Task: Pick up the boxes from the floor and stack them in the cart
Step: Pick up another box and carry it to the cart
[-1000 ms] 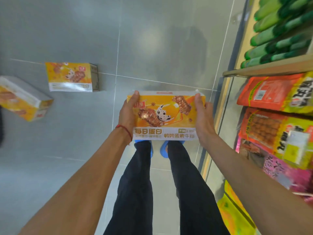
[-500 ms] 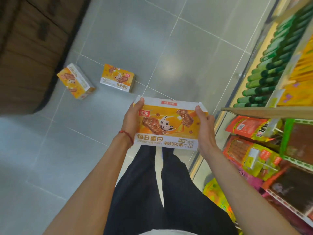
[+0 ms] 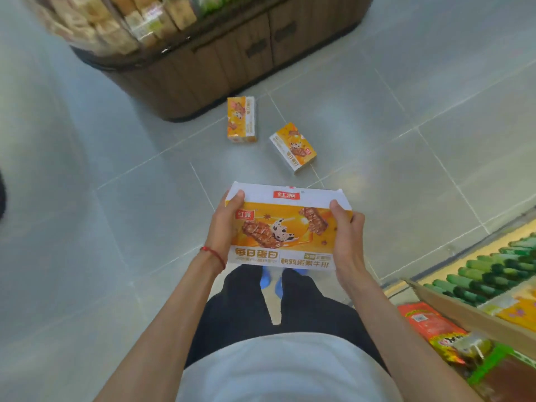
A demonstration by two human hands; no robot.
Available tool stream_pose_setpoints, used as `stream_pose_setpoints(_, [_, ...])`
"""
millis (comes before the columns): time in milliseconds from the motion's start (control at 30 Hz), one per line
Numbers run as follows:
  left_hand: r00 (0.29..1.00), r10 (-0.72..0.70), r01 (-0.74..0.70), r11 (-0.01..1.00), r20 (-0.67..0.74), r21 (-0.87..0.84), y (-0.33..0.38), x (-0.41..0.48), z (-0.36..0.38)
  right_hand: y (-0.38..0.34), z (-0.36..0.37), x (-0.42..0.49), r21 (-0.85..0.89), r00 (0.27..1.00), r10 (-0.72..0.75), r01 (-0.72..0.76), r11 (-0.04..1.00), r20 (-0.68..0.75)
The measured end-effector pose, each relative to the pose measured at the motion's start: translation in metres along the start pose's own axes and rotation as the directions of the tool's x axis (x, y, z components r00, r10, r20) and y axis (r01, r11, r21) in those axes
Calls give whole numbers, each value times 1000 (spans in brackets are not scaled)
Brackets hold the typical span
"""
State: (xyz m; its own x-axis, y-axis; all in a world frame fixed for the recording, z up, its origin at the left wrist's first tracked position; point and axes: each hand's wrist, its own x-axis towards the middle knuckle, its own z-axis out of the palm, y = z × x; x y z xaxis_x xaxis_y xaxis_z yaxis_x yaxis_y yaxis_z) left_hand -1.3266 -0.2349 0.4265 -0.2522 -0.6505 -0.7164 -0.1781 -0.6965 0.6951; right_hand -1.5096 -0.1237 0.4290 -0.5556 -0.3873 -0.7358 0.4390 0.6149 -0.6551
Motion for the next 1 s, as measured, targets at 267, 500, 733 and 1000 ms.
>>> stream_pose_setpoints(267, [954, 110, -176, 959, -279, -223, -19, -63, -113, -19, 96, -58, -186, 963, -94, 144, 972, 255])
stream_pose_setpoints(500, [847, 132, -309, 910, -514, -276, -44, -138, -233, 5, 210, -141, -321, 864, -123, 309, 896, 488])
stream_pose_setpoints(733, [753, 61, -427, 803, -656, -416, -86, -207, -363, 66, 337, -222, -377, 730, -112, 470, 798, 674])
stream_pose_setpoints(1000, [575, -101, -533, 706, -812, -466, -127, -249, -478, 120, 466, -287, -369, 517, -19, 636, 678, 856])
